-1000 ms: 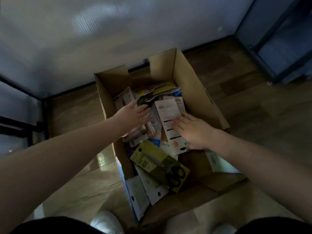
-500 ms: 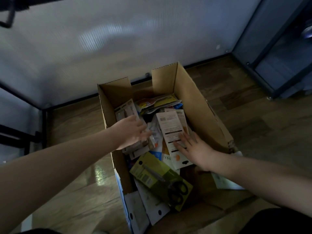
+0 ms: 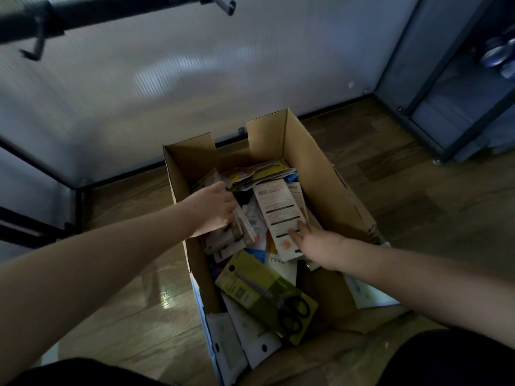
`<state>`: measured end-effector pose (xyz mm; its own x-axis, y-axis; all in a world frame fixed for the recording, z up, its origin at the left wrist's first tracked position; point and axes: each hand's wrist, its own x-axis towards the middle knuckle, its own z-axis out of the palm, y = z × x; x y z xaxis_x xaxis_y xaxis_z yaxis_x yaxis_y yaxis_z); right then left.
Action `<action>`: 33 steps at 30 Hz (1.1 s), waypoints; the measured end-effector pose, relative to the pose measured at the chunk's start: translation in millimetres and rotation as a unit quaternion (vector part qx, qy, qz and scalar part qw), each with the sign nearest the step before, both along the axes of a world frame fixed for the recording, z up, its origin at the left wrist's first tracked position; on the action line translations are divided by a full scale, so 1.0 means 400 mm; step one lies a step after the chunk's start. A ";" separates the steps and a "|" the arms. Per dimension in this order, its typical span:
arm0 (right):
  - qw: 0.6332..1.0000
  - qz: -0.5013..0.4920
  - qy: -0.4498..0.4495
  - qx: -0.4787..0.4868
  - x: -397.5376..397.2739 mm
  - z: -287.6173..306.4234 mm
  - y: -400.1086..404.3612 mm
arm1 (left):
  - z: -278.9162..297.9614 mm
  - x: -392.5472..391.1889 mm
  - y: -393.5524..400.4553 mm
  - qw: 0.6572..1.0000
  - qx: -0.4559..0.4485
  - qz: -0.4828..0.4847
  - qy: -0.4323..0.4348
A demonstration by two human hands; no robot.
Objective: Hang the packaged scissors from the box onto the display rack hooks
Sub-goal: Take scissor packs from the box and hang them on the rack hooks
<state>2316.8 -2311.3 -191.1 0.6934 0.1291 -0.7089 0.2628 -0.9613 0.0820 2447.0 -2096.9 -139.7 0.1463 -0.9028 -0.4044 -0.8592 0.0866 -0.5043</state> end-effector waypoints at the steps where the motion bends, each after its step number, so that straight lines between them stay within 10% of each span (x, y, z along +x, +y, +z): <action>1: 1.000 0.000 -0.006 0.003 0.005 0.008 -0.001 | 0.001 0.005 -0.001 1.000 0.006 0.001 -0.004; 10: 0.942 -0.150 -0.232 0.189 0.103 0.156 -0.049 | 0.123 0.048 -0.005 0.969 -0.123 0.196 0.083; 13: 0.890 -0.201 -0.338 0.231 0.136 0.242 -0.069 | 0.195 0.051 -0.009 0.866 -0.363 0.300 0.166; 22: 0.781 -0.194 -0.437 0.401 0.164 0.577 -0.127 | 0.473 -0.058 -0.032 0.520 -0.693 0.349 0.358; 33: 0.661 -0.127 -0.520 0.526 0.180 0.920 -0.062 | 0.786 -0.089 0.012 0.363 -0.854 0.269 0.256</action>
